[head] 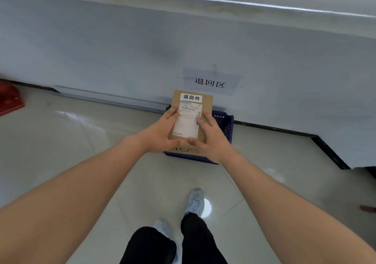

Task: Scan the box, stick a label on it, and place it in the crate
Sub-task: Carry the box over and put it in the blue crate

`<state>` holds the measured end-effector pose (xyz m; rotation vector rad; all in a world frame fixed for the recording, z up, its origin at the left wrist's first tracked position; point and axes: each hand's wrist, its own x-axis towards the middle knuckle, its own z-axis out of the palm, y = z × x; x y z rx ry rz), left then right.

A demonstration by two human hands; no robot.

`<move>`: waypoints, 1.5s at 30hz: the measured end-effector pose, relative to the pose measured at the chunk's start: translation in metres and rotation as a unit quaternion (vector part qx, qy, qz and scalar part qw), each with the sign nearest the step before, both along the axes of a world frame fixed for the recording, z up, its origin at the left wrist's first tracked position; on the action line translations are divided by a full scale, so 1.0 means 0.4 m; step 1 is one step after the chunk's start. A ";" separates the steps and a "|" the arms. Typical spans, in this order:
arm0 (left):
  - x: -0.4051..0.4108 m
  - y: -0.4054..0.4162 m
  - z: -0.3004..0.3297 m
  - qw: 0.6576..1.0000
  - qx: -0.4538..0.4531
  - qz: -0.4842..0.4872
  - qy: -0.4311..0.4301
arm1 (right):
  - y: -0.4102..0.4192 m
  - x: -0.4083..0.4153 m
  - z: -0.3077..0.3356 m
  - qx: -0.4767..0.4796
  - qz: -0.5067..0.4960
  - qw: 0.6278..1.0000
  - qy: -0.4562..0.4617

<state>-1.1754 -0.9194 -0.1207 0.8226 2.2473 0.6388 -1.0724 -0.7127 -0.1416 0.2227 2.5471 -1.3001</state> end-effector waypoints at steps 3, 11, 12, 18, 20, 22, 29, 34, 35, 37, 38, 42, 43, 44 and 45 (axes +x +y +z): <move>-0.053 0.020 -0.074 1.000 0.017 0.003 -0.005 | 0.015 -0.044 -0.076 -0.007 -0.012 1.000 -0.018; -0.169 0.010 -0.372 0.999 0.032 0.001 -0.026 | -0.003 -0.132 -0.346 -0.023 -0.045 0.998 -0.038; -0.182 0.010 -0.414 0.999 0.033 -0.001 -0.031 | -0.006 -0.141 -0.387 -0.028 -0.051 0.998 -0.038; -0.236 0.010 -0.667 1.000 0.003 -0.005 -0.027 | -0.033 -0.187 -0.639 -0.024 -0.074 0.996 -0.041; -0.250 0.004 -0.739 0.999 -0.008 -0.010 -0.029 | -0.046 -0.198 -0.710 -0.024 -0.082 0.995 -0.044; -0.267 -0.003 -0.803 0.999 -0.009 -0.015 -0.029 | -0.061 -0.213 -0.776 -0.026 -0.089 0.995 -0.045; -0.316 -0.015 -1.067 0.999 0.038 -0.008 -0.011 | -0.083 -0.285 -1.023 -0.003 -0.075 0.996 -0.046; -0.343 -0.014 -1.235 0.999 0.031 -0.018 -0.014 | -0.098 -0.327 -1.200 0.010 -0.059 0.997 -0.045; -0.350 -0.009 -1.265 1.000 0.015 -0.011 -0.019 | -0.099 -0.333 -1.232 0.010 -0.060 0.997 -0.042; -0.363 0.000 -1.329 1.000 -0.012 0.003 -0.027 | -0.098 -0.343 -1.295 0.012 -0.060 0.997 -0.038; -0.368 0.006 -1.361 0.999 -0.016 0.008 -0.032 | -0.097 -0.349 -1.326 0.015 -0.056 0.998 -0.036; -0.383 0.026 -1.465 0.998 -0.021 0.027 -0.049 | -0.081 -0.375 -1.435 0.031 -0.023 0.998 -0.058; -0.383 0.031 -1.485 0.998 -0.026 0.026 -0.048 | -0.077 -0.381 -1.458 0.034 -0.012 0.996 -0.076; -0.383 0.037 -1.504 0.998 -0.029 0.027 -0.052 | -0.072 -0.387 -1.480 0.037 -0.003 0.995 -0.094; -0.384 0.040 -1.520 0.997 -0.030 0.035 -0.063 | -0.067 -0.392 -1.501 0.040 0.004 0.993 -0.109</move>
